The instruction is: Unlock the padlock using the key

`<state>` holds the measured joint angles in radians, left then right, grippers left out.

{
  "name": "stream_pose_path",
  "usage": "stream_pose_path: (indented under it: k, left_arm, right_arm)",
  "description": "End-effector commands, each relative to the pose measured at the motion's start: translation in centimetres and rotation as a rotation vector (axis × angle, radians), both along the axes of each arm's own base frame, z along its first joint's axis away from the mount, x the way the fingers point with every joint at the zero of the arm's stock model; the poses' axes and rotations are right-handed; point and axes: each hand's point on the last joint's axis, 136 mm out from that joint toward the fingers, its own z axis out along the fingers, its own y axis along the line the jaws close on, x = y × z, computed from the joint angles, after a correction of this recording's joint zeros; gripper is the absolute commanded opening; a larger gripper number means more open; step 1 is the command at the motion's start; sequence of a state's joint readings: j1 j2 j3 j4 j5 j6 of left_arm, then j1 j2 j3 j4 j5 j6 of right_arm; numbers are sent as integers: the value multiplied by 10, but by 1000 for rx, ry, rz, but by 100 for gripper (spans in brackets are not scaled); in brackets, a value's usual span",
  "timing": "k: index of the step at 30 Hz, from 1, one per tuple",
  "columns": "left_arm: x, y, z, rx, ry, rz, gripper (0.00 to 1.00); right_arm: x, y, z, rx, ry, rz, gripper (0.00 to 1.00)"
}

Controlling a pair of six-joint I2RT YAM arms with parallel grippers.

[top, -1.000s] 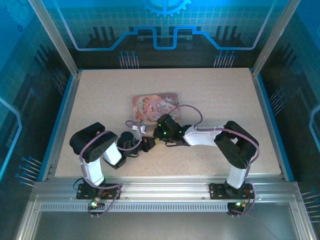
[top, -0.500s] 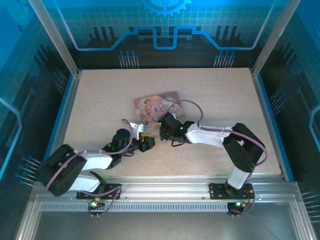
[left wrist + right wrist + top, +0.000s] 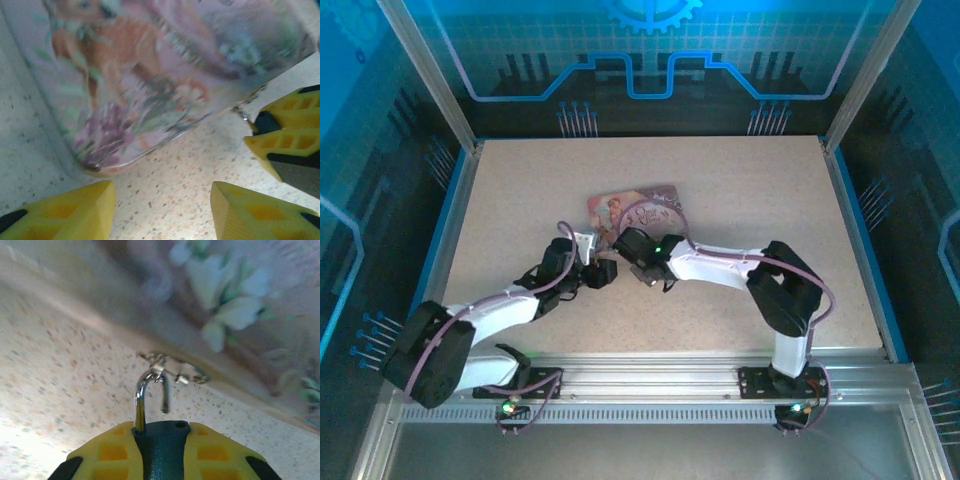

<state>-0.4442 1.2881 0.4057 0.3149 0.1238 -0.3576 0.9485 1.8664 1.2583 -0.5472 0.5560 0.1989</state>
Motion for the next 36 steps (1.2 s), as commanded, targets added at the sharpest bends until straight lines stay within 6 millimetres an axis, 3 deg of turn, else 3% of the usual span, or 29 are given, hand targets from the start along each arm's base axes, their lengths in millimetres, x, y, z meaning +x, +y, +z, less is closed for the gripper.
stream_pose_path:
  k: [1,5,14,18,21,25,28,36]
  left_arm:
    - [9,5,-12,-8,31,44,52]
    - [21,13,-23,-40,66,85,48]
    - [29,19,-29,-69,74,80,47]
    - [34,16,-26,-95,70,63,47]
    - [35,15,-27,-118,67,63,46]
    - [36,14,-30,-139,66,58,45]
    - [37,11,-29,-149,59,44,45]
    - [36,-4,-19,-218,43,-41,43]
  right_arm:
    - [3,-6,0,-185,-64,124,0]
    - [-6,13,-9,-229,-96,278,1]
    - [6,32,9,-289,-245,494,0]
    - [7,39,4,-347,-244,658,0]
    - [19,40,9,-376,-256,669,0]
    - [34,37,30,-391,-322,623,0]
    - [34,30,40,-331,-321,604,0]
    - [20,32,24,-202,-257,702,0]
